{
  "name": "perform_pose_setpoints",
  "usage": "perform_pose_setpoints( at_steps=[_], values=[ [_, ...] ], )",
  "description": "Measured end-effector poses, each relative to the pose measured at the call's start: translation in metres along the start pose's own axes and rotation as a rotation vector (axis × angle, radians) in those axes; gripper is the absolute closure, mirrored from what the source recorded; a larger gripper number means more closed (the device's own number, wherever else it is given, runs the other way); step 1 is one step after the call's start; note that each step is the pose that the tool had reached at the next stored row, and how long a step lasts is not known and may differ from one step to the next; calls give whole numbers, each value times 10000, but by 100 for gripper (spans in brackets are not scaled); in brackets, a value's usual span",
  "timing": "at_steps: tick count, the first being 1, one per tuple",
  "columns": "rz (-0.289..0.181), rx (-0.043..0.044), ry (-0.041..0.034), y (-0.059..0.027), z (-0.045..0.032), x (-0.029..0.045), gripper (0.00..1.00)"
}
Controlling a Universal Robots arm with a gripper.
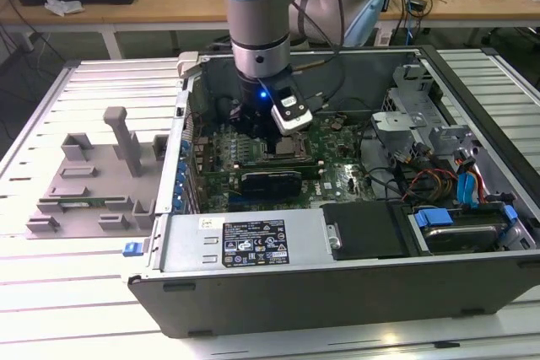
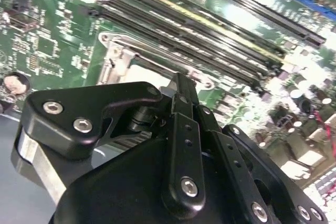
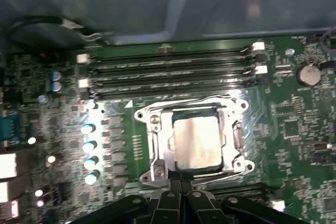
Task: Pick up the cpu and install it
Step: 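Install the second cpu locking lever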
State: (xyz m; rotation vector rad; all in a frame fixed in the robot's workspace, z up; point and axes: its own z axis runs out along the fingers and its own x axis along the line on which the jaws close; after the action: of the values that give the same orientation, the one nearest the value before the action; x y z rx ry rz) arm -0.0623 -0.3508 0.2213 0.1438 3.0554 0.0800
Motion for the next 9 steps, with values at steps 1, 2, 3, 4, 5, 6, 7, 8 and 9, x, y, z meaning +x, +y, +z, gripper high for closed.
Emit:
perform_pose_setpoints(
  at_steps=[1,2,3,4,5,6,7,8,9],
  values=[
    [-2,50,-4,36,4,-27,89],
    [-2,69,-8,62,7,-40,89],
    [-5,92,-9,96,11,-58,89],
    [-8,117,-10,139,14,-79,89],
    [-9,120,-10,166,17,-93,89],
    [-8,121,-9,187,20,-107,89],
    [-7,121,-6,198,21,-122,89],
    [-9,119,-1,202,23,-136,89],
    [-21,117,1,202,23,-143,89]
  ],
)
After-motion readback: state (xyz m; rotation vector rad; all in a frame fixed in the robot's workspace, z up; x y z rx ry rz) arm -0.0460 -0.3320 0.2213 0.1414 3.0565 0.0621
